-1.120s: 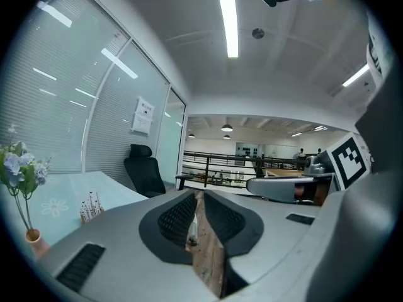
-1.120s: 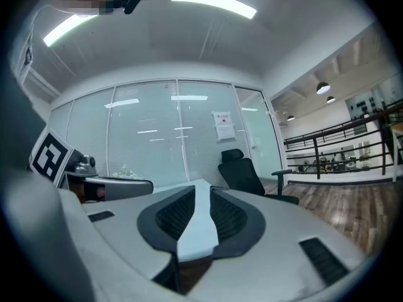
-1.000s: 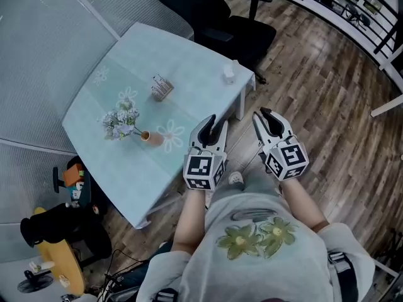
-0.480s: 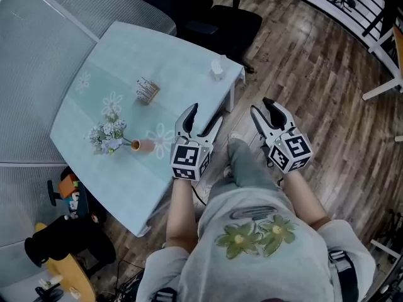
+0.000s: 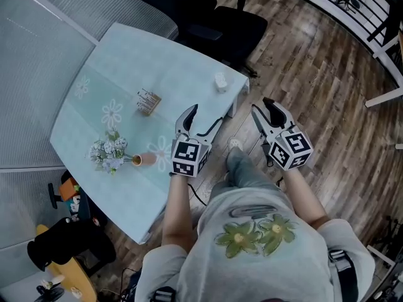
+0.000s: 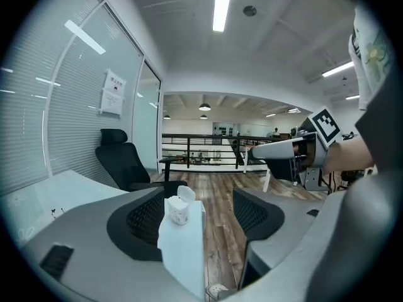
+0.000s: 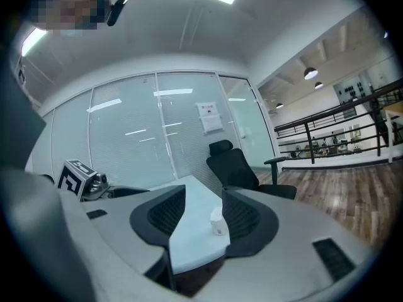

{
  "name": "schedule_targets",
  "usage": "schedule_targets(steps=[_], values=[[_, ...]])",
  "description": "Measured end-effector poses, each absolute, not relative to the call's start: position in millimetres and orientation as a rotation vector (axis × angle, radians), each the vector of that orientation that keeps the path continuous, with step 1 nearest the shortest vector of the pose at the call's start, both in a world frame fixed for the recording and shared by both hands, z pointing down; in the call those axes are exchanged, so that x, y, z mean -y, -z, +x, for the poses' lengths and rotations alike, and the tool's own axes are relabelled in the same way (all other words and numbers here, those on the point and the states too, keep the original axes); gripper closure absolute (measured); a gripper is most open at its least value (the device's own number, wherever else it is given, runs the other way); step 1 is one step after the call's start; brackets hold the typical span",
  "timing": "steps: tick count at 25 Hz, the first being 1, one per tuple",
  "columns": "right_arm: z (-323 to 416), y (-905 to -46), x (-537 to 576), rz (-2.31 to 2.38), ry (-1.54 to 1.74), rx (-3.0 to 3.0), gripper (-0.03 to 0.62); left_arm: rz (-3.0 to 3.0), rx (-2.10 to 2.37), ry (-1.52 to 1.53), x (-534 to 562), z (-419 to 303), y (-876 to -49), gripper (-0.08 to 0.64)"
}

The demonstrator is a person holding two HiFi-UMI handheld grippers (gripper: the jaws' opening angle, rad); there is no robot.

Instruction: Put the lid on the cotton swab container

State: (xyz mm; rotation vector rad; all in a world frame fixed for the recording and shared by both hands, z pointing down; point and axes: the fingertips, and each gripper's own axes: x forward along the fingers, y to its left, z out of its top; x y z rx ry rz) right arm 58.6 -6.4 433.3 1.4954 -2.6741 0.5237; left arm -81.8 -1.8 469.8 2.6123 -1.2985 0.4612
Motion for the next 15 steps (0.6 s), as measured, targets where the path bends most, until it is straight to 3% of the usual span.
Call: schedule_targets(steps=[15], values=[[51.7,-466.8,109.1,1.334,-0.634,2.687,0.426,2.620,1.136,-0.707,87.3,-66.7,-533.0,0.218]])
